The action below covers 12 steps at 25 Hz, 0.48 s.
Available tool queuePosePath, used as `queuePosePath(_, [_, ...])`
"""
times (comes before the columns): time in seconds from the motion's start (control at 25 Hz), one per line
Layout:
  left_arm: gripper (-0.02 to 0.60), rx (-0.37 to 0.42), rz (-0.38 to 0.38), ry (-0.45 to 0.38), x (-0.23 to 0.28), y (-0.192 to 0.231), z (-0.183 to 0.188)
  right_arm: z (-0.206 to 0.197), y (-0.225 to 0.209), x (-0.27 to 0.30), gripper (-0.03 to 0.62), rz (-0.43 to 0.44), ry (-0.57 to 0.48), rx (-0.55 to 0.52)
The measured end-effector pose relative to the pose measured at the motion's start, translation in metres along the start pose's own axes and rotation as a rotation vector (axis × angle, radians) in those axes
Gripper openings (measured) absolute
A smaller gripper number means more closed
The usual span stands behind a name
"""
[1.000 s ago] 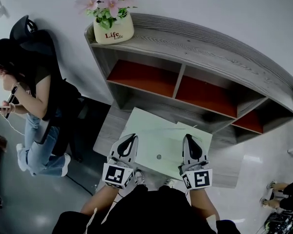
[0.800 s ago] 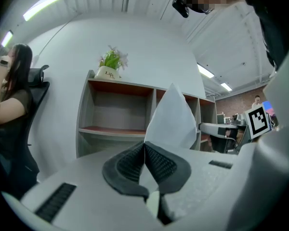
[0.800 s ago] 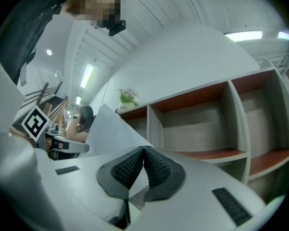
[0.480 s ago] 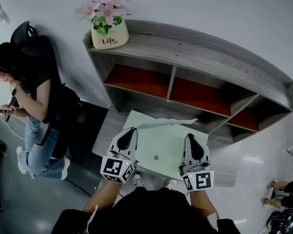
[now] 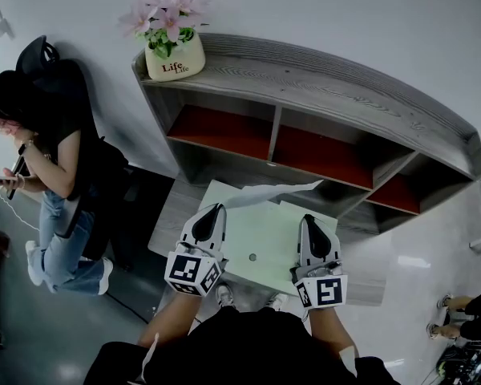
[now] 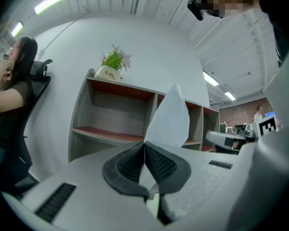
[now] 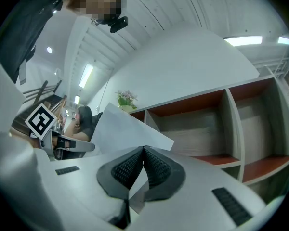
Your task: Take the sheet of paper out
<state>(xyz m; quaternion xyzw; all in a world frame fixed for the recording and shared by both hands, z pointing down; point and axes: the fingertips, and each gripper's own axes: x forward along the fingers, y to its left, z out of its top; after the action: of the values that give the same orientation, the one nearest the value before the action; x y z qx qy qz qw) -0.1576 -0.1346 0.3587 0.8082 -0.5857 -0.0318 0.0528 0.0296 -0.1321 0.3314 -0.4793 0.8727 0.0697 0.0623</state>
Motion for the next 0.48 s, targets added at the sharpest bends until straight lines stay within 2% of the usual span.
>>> queuePosePath(0.48, [0.006, 0.014, 0.01, 0.002, 0.0012, -0.0026, -0.0014, -0.0001, 0.0024, 0.0005, 0.023, 0.018, -0.013, 0.019])
